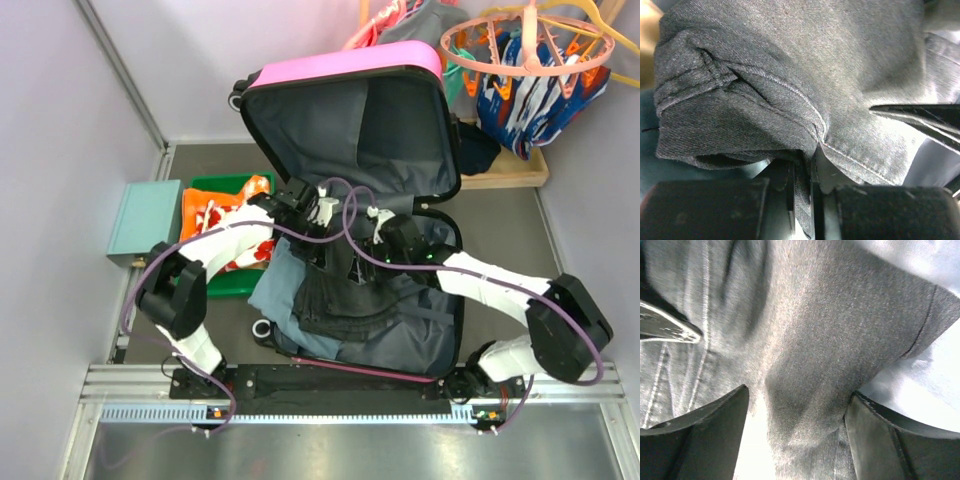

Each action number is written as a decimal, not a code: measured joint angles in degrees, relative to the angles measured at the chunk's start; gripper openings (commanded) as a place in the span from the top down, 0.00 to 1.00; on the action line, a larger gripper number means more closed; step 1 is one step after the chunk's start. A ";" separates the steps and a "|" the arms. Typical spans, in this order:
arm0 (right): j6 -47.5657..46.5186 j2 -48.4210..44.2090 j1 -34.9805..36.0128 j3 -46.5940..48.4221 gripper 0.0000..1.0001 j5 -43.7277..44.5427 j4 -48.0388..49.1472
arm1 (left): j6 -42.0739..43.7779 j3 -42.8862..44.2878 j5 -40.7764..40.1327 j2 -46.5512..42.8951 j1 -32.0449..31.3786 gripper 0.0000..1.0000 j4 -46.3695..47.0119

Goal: Open, take out, and arrange the luggage

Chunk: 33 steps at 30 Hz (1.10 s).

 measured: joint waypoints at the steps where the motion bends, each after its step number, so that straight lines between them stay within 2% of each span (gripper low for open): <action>1: -0.17 -0.83 0.11 0.00 0.23 0.42 -0.55 | 0.50 0.00 -0.04 -0.81 -0.07 1.00 0.09; 8: -1.70 -7.32 0.37 -0.33 0.20 2.64 -1.79 | 9.09 2.99 -0.74 -12.17 -0.63 1.00 -1.99; 16: -2.23 -9.16 0.39 -0.33 0.18 3.52 -2.12 | 16.41 7.39 -5.01 -18.62 1.31 1.00 -9.07; 20: -2.69 -9.86 0.39 -0.33 0.18 3.89 -2.91 | 20.04 7.72 -6.43 -20.46 7.13 1.00 -12.57; 25: -3.26 -10.12 0.39 -0.33 0.18 4.46 -4.11 | 25.05 10.75 -7.61 -21.57 17.94 1.00 -16.11; 33: -3.76 -10.29 0.39 -0.74 0.18 5.16 -4.15 | 34.91 13.51 -6.86 -21.33 29.31 1.00 -16.55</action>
